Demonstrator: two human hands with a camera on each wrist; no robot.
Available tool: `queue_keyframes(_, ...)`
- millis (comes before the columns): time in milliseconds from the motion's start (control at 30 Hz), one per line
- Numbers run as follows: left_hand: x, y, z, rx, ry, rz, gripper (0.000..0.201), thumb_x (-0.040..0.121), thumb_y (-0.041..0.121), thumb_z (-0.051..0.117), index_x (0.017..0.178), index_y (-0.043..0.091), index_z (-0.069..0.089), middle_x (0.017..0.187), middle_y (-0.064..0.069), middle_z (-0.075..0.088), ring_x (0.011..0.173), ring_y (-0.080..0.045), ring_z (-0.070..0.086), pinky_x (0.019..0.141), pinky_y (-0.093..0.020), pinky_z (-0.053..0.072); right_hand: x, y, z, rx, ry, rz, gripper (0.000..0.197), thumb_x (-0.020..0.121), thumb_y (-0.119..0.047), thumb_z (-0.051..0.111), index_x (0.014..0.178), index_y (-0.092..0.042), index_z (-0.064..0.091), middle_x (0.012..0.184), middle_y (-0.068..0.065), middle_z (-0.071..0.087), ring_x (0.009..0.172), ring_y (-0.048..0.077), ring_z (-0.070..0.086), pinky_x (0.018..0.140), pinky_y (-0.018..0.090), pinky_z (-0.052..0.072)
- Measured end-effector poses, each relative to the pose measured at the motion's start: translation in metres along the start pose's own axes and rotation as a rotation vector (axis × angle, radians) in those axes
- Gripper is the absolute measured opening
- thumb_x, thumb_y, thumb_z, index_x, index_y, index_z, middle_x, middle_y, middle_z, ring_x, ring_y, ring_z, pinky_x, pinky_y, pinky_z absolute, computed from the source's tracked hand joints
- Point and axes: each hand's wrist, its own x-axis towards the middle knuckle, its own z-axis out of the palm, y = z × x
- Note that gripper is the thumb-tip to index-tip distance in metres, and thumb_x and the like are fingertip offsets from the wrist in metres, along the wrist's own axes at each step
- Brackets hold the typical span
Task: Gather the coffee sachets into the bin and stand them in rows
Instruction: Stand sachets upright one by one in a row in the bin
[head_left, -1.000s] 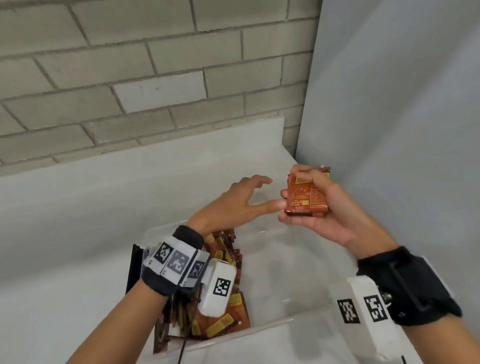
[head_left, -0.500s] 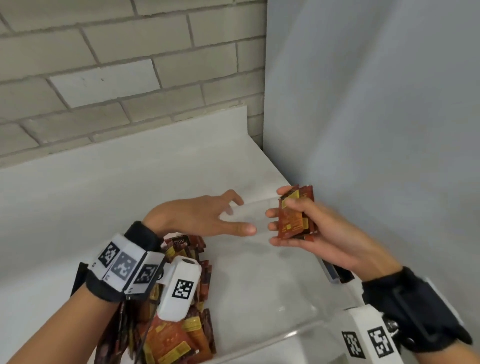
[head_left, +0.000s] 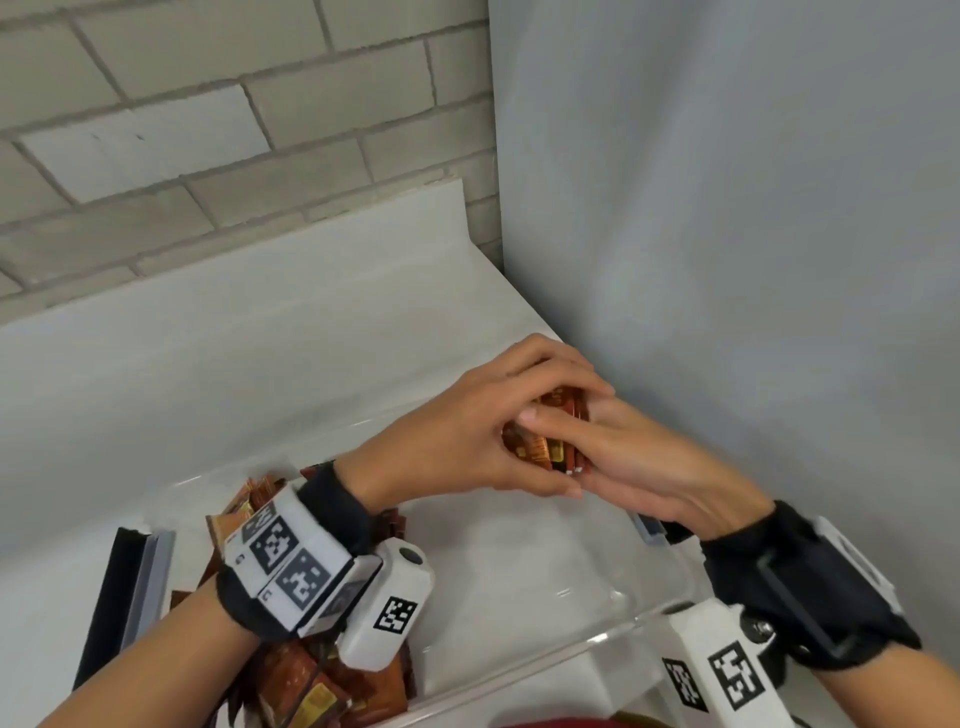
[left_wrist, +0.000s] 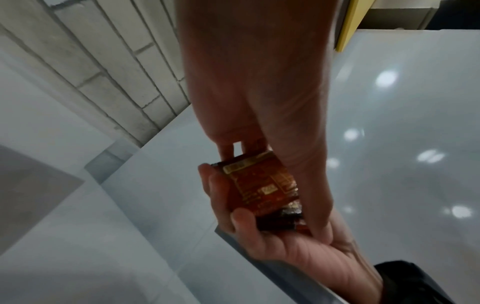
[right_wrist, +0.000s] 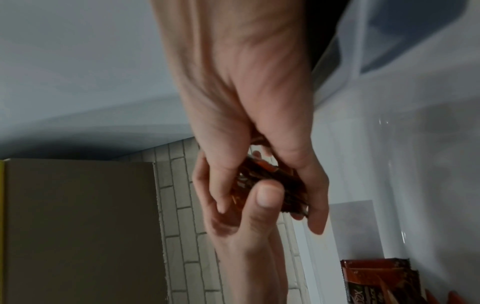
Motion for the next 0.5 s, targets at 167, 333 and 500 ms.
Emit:
queue_keyframes(167, -0.002, -0.007, 0.002, 0.044, 0.026, -0.01, 0.062, 0.066, 0.025, 0.088, 0.119, 0.018, 0.057, 0.123, 0.002, 0.05, 0.116, -0.011, 0.05, 0.095, -0.016, 0.04, 0.003, 0.001, -0.001, 0.027, 0.016, 0.029, 0.068, 0.077, -0.014, 0.077, 0.134, -0.008, 0.038, 0.102, 0.011, 0.066, 0.103, 0.019, 0.068, 0.079, 0.028, 0.056)
queue_keyframes(333, -0.003, -0.011, 0.005, 0.064, 0.078, 0.005, 0.065, 0.069, 0.015, 0.085, 0.125, 0.02, 0.052, 0.115, 0.0, 0.05, 0.106, -0.01, 0.051, 0.087, -0.012, 0.037, 0.002, 0.0, 0.002, -0.057, -0.002, 0.053, 0.044, 0.088, -0.01, 0.065, 0.127, -0.006, 0.045, 0.117, 0.015, 0.061, 0.11, 0.016, 0.064, 0.092, 0.039, 0.052)
queue_keyframes(500, -0.004, -0.013, 0.009, 0.065, 0.054, 0.038, 0.063, 0.073, 0.016, 0.082, 0.13, 0.014, 0.057, 0.12, -0.004, 0.046, 0.115, -0.016, 0.05, 0.096, -0.019, 0.04, -0.001, 0.0, -0.001, -0.002, 0.012, 0.027, 0.02, 0.095, 0.001, 0.044, 0.1, -0.009, 0.06, 0.087, 0.001, 0.072, 0.092, 0.009, 0.069, 0.079, 0.025, 0.054)
